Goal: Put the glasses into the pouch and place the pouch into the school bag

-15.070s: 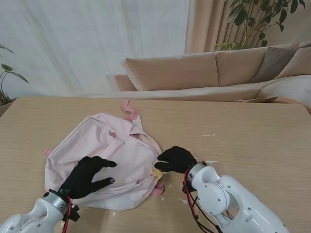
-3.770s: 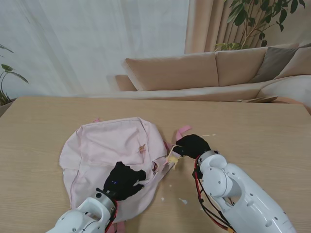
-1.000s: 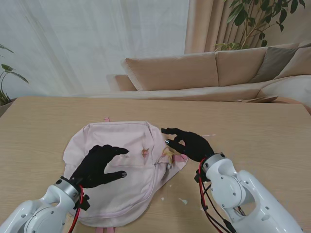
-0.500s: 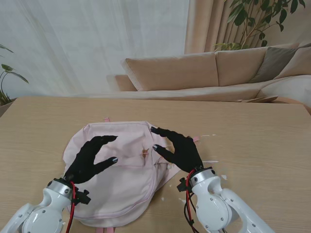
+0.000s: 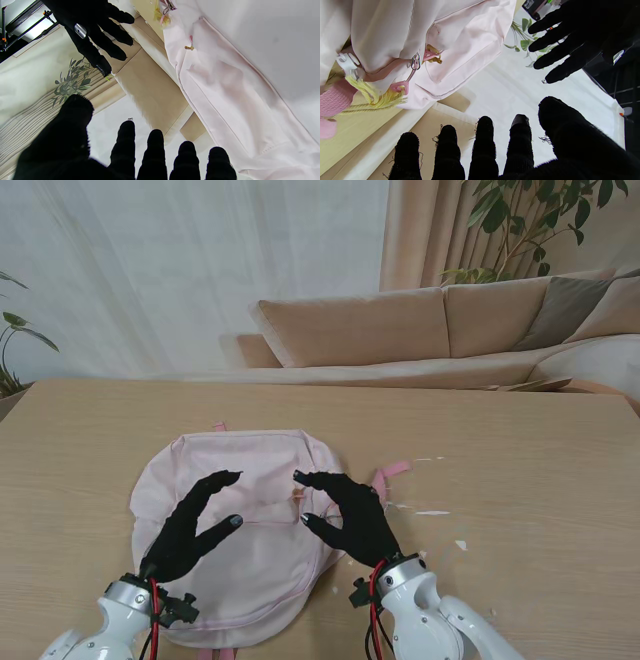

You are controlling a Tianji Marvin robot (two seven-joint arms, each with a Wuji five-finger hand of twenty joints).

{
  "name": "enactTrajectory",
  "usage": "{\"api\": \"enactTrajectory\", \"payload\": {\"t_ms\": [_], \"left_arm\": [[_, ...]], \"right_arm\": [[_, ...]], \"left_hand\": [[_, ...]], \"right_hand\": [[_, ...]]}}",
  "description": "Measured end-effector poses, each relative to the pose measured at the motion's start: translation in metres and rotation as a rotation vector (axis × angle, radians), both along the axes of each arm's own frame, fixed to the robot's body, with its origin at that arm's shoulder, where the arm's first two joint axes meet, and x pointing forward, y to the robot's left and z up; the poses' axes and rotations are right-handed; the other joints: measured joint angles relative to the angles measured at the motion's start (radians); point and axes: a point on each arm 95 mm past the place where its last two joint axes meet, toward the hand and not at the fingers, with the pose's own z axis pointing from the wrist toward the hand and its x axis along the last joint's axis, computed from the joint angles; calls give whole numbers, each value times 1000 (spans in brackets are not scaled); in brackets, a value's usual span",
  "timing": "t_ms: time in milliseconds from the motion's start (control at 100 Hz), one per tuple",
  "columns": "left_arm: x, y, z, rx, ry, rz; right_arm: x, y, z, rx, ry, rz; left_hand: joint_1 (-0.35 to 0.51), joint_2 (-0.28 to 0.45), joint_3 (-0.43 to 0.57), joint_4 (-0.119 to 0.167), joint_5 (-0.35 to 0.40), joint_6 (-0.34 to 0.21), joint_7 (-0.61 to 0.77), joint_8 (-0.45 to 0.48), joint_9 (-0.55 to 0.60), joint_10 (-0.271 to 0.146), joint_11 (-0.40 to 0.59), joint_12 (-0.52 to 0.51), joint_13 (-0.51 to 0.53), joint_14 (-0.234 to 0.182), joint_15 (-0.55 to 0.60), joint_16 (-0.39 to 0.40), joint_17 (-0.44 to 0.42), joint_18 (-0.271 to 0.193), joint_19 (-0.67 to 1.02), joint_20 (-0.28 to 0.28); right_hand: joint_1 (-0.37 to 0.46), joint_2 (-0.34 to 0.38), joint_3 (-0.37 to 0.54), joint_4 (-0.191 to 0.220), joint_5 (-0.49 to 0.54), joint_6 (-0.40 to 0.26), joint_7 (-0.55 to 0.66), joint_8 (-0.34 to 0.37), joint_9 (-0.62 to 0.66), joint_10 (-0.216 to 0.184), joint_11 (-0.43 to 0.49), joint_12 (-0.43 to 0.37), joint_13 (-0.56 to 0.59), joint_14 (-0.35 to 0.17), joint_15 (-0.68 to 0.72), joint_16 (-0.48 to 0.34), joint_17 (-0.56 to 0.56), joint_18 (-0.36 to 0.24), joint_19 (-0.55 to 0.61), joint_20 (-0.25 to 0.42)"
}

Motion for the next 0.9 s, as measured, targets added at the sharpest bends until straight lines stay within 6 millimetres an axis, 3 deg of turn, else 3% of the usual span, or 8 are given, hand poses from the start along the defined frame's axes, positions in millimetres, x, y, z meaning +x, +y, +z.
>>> {"api": "enactTrajectory", "payload": {"t_ms": [50,100,210,320,480,900], "left_arm": [[-3,-2,-1,-11,0,3],[-5,-5,-1,-40,-7,26],[-7,-8,-2,-74,-2,45],[-7,-9,-3,-71,11,36],[-4,-11,-4,-79,22,33],[-4,-13,-4,-74,27,21]], "right_arm": [[-1,1,-1,-7,-8,4],[-2,1,-3,-16,-18,6],[-3,2,-7,3,4,42],[-3,0,-8,77,47,59],[-5,0,-7,31,11,65],[-5,-4,-2,64,14,53]], "left_hand": [[0,0,0,0,0,0,13,0,0,0,-8,0,0,-3,0,-10,0,0,-7,-13],[-1,0,38,0,0,0,24,-4,0,0,-8,11,0,-5,-1,-20,1,-1,-7,-35],[-2,0,48,0,0,-11,24,-10,-10,-5,-26,-8,0,-8,-5,-43,3,-2,-17,-59],[-2,0,48,0,0,-13,24,-21,-10,-17,-33,-16,0,-21,-16,-83,8,-16,-25,-85],[-3,0,48,0,0,-36,18,-25,-10,-32,-60,-38,0,-31,-27,-118,11,-27,-37,-120],[-3,0,48,0,0,-47,8,-35,-10,-33,-72,-49,0,-43,-29,-154,16,-27,-45,-146]], "right_hand": [[-14,18,-12,-1,0,0,-2,0,0,0,0,-1,0,0,0,0,0,-2,0,0],[-31,43,-55,-40,-12,0,-16,0,-9,0,-3,-3,-7,0,-2,0,0,-3,-15,0],[-58,104,-127,-62,-36,1,-43,-11,-60,-1,-26,-5,-30,-7,-14,-1,-2,-7,-51,4],[-72,127,-159,-62,-51,1,-59,-12,-60,-1,-23,-5,-40,-24,-25,-13,-3,-17,-77,5],[-72,135,-171,-62,-61,1,-71,-23,-72,-7,-24,-11,-41,-25,-38,-15,-4,-29,-89,13],[-72,135,-182,-62,-61,1,-74,-23,-72,-9,-24,-15,-41,-29,-49,-25,-5,-29,-115,25]]}}
